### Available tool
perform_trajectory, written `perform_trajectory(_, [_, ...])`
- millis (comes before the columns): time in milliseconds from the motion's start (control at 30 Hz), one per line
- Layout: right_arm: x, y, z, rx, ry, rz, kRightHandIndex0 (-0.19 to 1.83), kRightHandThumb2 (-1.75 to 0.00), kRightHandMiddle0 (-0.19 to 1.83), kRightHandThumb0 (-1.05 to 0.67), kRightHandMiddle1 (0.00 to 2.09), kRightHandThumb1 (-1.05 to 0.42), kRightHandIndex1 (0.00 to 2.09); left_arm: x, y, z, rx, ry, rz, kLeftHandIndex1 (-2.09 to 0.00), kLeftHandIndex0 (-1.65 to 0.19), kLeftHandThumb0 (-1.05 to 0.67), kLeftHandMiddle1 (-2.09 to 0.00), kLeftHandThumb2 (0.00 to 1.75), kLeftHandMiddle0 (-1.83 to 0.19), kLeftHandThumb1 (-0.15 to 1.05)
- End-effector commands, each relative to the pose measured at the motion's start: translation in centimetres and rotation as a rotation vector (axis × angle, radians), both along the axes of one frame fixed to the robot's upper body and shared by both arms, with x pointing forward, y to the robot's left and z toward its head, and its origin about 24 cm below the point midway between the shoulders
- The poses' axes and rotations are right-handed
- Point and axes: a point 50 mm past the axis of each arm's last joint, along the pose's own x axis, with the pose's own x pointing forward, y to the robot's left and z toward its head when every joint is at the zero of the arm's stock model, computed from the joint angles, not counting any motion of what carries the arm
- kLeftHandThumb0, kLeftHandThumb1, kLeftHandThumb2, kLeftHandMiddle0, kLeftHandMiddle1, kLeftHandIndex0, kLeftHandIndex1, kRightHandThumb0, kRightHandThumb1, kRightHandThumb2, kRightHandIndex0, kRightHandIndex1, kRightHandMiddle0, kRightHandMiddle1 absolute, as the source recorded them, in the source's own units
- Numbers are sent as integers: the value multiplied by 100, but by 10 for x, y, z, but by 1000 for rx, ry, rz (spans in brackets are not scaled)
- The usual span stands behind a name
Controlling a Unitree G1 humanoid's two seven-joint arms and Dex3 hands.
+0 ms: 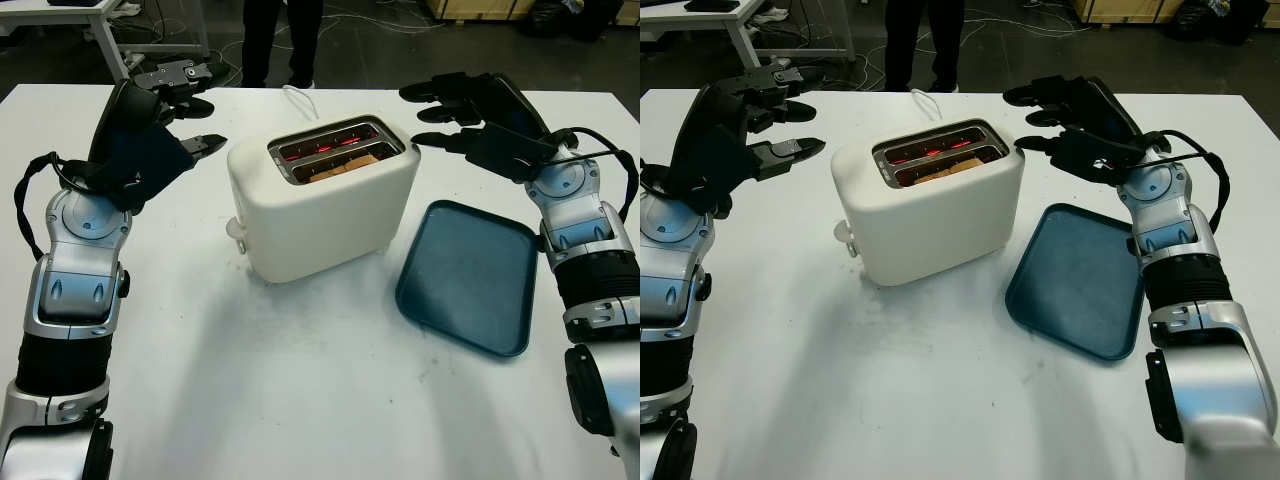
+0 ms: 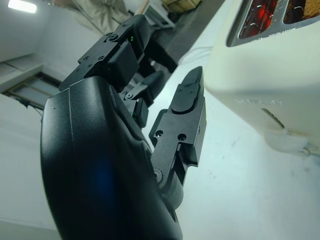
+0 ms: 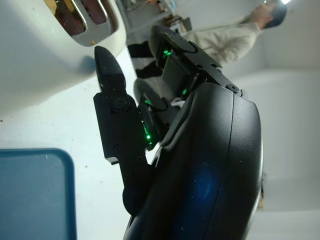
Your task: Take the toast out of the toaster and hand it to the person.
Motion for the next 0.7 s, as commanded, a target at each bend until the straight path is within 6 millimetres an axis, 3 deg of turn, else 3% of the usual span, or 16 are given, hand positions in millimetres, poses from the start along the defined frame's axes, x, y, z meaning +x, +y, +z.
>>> perform_trajectory(0, [-1,-1,0,-26,-5,-5,81,0,71,-36,0,-89,1,0,1,4,10,-15,-3,-4,-61,-30,-76,6,-35,92])
perform_trajectory(667, [-2,-1,0,-26,-8,-4,83,0,73,-33,0,-88,1,0,0,4,2,-14,-4,-5,-61,-30,-77,6,-34,92])
